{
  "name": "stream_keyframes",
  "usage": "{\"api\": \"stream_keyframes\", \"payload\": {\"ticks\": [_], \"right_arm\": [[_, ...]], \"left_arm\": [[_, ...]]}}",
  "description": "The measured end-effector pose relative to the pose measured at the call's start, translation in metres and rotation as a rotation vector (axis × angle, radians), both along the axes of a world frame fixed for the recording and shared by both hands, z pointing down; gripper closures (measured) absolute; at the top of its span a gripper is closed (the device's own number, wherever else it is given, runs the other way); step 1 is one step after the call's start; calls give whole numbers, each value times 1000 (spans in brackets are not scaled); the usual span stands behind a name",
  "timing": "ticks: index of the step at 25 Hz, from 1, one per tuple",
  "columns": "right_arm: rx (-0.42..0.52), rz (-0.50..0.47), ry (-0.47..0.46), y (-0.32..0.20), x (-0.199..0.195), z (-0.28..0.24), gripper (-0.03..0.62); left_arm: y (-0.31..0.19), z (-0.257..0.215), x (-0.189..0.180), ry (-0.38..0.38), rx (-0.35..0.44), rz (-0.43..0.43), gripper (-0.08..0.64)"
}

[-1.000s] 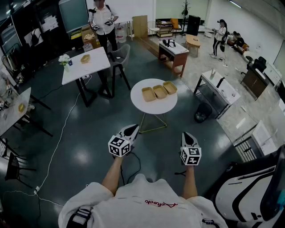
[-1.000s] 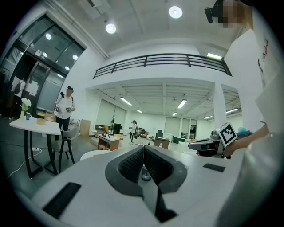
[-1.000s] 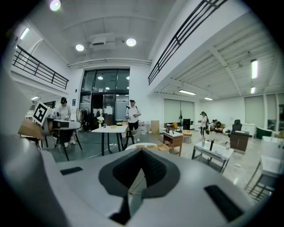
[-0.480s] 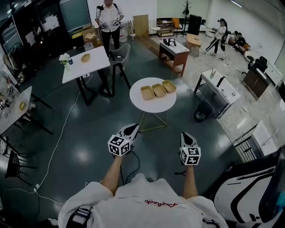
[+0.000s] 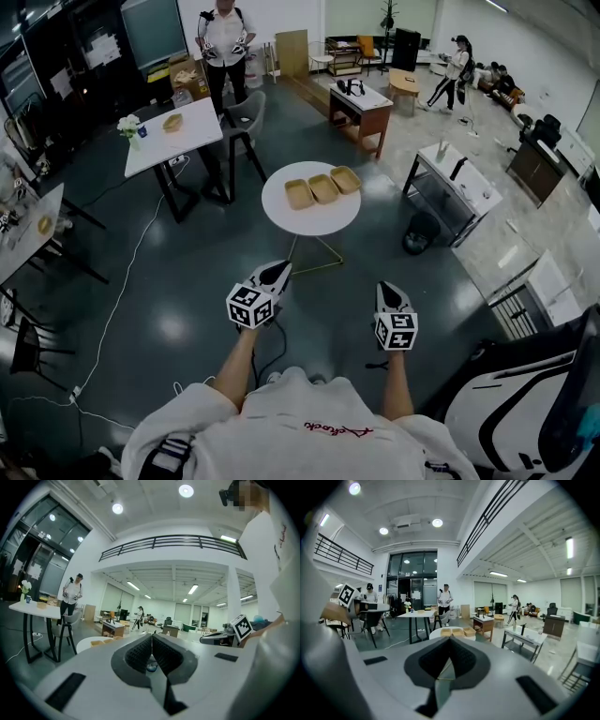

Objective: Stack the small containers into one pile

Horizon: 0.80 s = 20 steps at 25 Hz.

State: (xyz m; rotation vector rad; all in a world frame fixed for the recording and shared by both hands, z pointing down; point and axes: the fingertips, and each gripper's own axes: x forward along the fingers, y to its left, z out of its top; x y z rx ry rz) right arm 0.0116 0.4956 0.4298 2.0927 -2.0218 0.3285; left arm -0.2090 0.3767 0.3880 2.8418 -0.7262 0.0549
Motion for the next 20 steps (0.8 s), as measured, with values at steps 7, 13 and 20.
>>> {"api": "stream_keyframes", "payload": {"ticks": [7,13,20], "right_arm": [[-20,-3,-13,9,23,14,572],[-42,-7,-21,3,28,26,572],[-52,-9,-21,-15,36,34,572]], "left_arm": [[11,15,21,-8,-23,-4,548],[6,23,28,-8,-34,-6,549],[-17,27,40,6,-35,-5,549]]}}
